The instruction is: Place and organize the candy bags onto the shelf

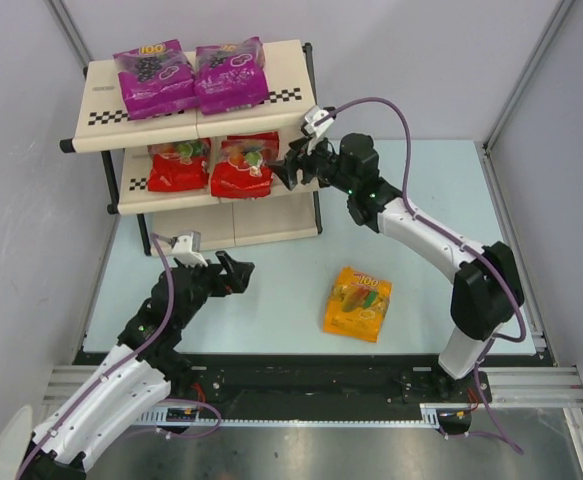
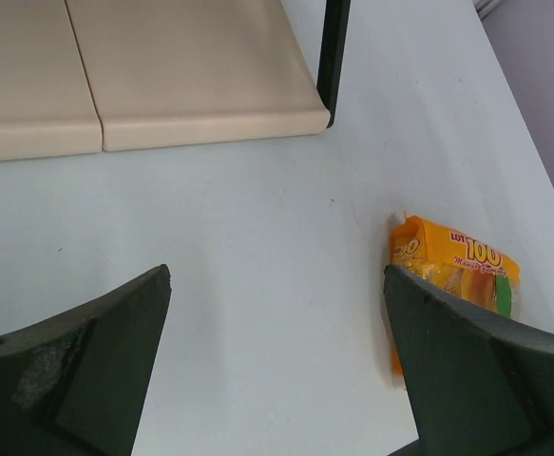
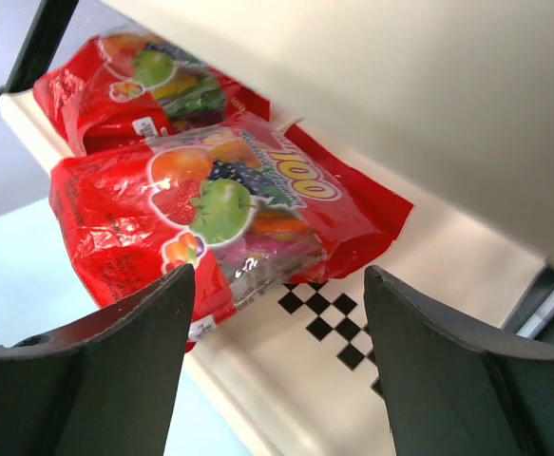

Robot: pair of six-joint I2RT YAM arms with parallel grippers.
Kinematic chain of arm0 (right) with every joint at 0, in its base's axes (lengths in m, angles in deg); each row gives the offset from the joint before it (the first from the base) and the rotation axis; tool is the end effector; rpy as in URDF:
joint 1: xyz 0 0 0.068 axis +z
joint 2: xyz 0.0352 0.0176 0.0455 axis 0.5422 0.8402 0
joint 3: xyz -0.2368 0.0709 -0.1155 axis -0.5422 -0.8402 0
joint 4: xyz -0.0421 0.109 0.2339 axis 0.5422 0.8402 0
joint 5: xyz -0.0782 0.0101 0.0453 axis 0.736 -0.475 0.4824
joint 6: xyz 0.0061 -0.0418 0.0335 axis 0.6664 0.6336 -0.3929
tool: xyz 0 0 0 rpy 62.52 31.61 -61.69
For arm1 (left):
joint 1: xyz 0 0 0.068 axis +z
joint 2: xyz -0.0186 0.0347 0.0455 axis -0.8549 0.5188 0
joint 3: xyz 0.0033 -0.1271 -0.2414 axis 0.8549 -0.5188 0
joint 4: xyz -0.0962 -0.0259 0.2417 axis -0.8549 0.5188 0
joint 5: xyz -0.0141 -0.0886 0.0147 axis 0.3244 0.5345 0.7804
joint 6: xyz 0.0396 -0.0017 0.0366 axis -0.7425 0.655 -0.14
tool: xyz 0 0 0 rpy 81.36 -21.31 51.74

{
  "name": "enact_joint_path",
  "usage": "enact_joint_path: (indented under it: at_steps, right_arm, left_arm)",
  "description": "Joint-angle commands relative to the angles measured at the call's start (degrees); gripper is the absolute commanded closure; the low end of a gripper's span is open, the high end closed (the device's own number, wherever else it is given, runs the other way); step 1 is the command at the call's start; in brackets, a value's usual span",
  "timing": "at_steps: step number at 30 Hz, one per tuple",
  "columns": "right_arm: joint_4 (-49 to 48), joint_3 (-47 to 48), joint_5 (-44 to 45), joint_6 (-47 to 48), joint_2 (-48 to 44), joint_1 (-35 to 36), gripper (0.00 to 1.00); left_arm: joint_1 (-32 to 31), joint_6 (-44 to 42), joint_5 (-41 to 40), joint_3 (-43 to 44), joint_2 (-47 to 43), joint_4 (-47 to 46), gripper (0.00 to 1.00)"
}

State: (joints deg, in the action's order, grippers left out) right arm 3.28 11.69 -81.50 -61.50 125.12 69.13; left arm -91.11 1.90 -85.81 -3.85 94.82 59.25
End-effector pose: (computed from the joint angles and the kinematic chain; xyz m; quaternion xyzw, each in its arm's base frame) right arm 0.3337 0.2587 0.3718 -0.3474 0.6014 0.2978 0.6549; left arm 0.1236 -0.0719 0.2439 -0.0457 0.7995 -0.2673 0.5359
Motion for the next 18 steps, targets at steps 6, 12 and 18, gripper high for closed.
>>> enact_joint_path:
  at_steps: [6, 12, 18]
  right_arm:
    - [-3.34, -5.58, 6.98, -4.36, -9.00, 3.59, 0.24]
    - [-4.21, -7.70, 12.35, -1.98, -6.63, 8.62, 0.28]
    - [-3.86, -9.19, 16.91, -0.23, -6.01, 12.48, 0.35]
  left_arm:
    - [-0.25, 0.23, 0.93, 0.24, -1.64, -0.42, 0.02]
    - [-0.25, 0.31, 0.67, 0.24, -3.31, 0.99, 0.02]
    - [-0.25, 0.14, 0.58, 0.42, -4.01, 1.78, 0.02]
